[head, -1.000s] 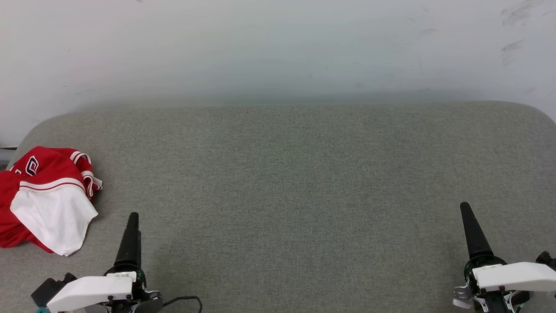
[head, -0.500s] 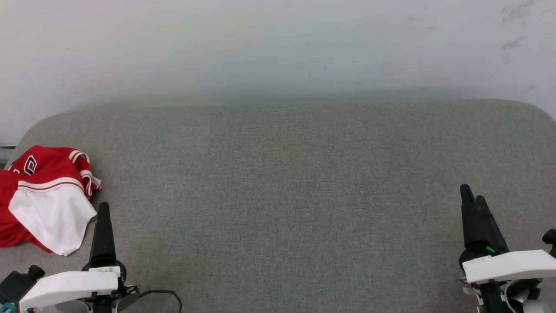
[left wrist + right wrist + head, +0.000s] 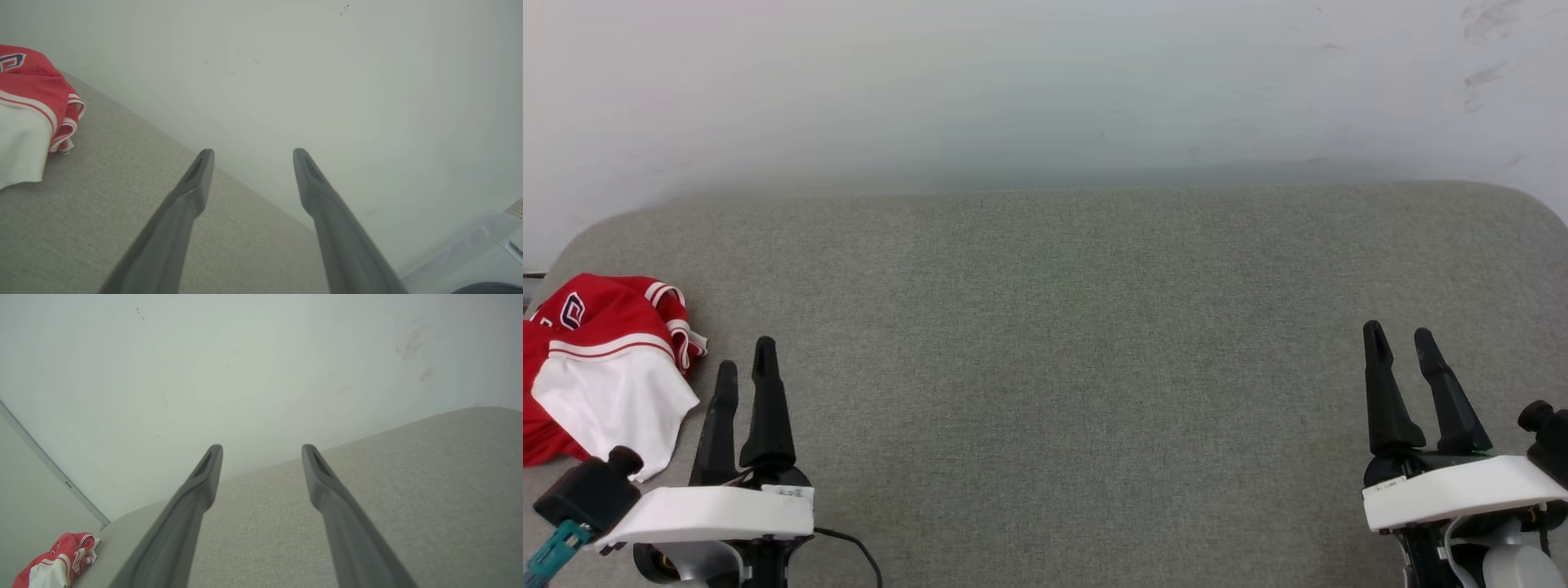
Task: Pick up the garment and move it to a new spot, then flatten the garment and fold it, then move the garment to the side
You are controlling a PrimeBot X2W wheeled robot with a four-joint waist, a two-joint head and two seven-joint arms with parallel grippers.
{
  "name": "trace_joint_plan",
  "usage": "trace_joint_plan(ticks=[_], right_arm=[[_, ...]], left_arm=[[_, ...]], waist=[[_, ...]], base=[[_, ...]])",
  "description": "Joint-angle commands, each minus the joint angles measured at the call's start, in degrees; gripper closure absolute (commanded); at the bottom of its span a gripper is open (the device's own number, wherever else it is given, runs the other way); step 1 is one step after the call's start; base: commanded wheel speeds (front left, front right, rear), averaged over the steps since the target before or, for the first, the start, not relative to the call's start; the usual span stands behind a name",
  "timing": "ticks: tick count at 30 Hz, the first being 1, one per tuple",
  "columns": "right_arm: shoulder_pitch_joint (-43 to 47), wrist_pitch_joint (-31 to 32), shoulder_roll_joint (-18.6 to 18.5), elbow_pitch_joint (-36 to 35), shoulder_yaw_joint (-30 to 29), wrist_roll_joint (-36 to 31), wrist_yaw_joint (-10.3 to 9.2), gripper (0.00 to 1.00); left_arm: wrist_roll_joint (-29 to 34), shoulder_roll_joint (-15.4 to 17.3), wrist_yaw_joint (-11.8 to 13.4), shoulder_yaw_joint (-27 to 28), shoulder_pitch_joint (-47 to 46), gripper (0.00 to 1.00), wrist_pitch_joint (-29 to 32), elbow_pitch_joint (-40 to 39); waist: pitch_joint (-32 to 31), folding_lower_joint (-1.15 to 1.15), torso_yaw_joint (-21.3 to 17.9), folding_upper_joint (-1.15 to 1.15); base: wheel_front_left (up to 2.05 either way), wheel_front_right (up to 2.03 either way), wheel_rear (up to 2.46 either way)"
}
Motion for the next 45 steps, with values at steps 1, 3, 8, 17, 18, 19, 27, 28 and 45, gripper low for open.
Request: trace_joint_plan(ticks=[1,3,8,17,18,19,27,28,45], right_arm=[[-1.18,-0.56,0.04,-1.35,0.38,-2.46,-0.01,0.0],[-1.17,-0.9,0.04,-1.75,0.74,-4.7,-0.01,0.0],[-0.99,-1.66,0.05,-2.08,1.6,-10.18,-0.01,0.0],[-0.55,-2.94,-0.2,-1.72,2.95,-18.53,-0.02,0.0],[-0.48,-3.12,-0.22,-1.68,3.03,-19.33,-0.02,0.0],[-0.41,-3.29,-0.24,-1.65,3.14,-20.17,-0.02,0.0],[-0.1,-4.2,-0.23,-1.75,3.62,-25.0,-0.02,0.0],[-0.05,-4.36,-0.22,-1.78,3.64,-25.51,-0.02,0.0],[0.12,-6.37,0.07,-3.22,3.78,-30.36,-0.02,0.0]], left_arm=[[2.96,0.2,0.75,-1.09,0.17,0.0,-0.59,-1.6],[6.31,0.2,1.66,-2.59,0.4,0.0,-0.95,-2.37],[13.26,0.21,3.92,-6.09,0.6,0.0,-1.67,-3.93],[22.74,0.22,5.75,-10.7,1.12,0.0,-3.02,-3.83],[23.61,0.36,5.96,-11.12,1.18,0.0,-3.15,-3.77],[24.49,0.55,6.22,-11.54,1.19,0.0,-3.27,-3.78],[29.32,2.05,9.21,-15.01,1.62,0.0,-4.24,-3.02],[29.94,2.31,9.68,-15.5,1.68,0.0,-4.35,-2.74],[34.72,3.45,12.32,-19.5,1.03,0.0,-6.39,0.01]], waist=[[0.03,0.0,-0.06,0.0],[0.1,0.0,-0.14,0.0],[0.31,0.0,-0.31,0.0],[0.56,0.0,-0.42,0.0],[0.56,0.0,-0.42,0.0],[0.55,0.0,-0.43,0.0],[0.43,0.0,-0.56,0.0],[0.43,0.0,-0.6,0.0],[1.49,0.0,-1.25,0.0]], base=[[0.0,0.0,0.0],[0.0,0.0,0.0],[0.0,0.0,0.0],[0.0,0.0,0.0],[0.0,0.0,0.0],[0.0,0.0,0.0],[0.0,0.0,0.0],[0.0,0.0,0.0],[0.0,0.0,0.0]])
